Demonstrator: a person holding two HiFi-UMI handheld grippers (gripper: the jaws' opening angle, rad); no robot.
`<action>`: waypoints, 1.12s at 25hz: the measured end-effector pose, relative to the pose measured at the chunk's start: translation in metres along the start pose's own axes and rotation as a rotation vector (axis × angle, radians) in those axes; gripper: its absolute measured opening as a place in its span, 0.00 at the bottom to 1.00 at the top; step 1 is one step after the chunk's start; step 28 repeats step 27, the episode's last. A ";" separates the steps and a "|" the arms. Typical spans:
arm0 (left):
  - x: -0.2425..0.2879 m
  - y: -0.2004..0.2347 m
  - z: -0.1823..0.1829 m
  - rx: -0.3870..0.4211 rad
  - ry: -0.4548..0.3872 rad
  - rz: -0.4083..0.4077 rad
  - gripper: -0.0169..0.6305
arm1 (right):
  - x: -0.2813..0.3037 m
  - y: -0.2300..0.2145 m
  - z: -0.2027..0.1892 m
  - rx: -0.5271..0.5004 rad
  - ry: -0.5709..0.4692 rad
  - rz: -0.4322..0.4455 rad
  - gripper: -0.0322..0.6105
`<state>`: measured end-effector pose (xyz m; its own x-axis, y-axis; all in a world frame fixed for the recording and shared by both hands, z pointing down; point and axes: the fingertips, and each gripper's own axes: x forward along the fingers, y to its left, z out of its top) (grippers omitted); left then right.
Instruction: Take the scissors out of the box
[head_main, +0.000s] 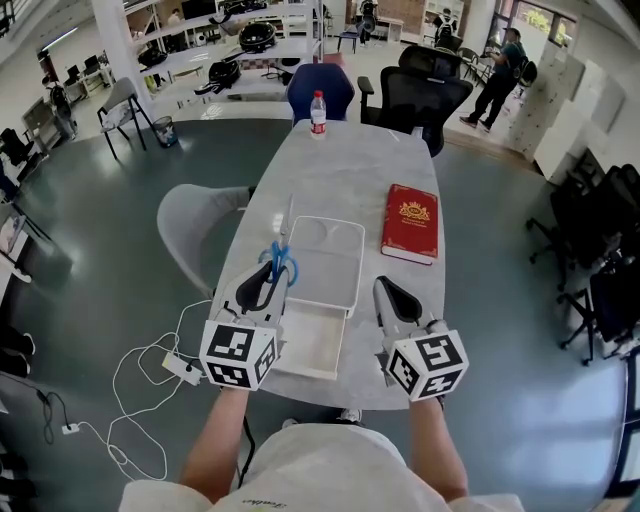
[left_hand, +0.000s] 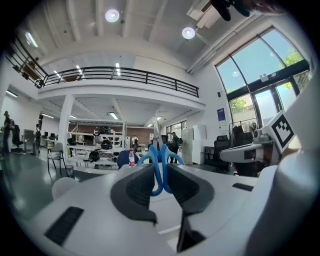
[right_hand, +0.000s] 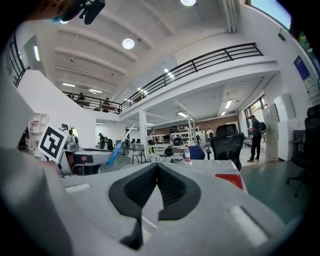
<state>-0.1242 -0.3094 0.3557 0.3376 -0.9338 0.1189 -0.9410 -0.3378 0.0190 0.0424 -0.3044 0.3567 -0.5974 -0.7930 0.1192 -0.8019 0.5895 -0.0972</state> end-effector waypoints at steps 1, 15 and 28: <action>-0.002 0.002 0.000 -0.010 -0.006 0.008 0.15 | -0.001 -0.001 0.002 -0.005 -0.005 -0.004 0.06; -0.006 0.000 -0.013 -0.020 0.022 0.009 0.15 | -0.002 -0.001 -0.005 -0.010 0.003 -0.021 0.06; -0.003 -0.003 -0.023 -0.015 0.048 -0.008 0.15 | 0.000 -0.001 -0.012 0.002 0.010 -0.020 0.06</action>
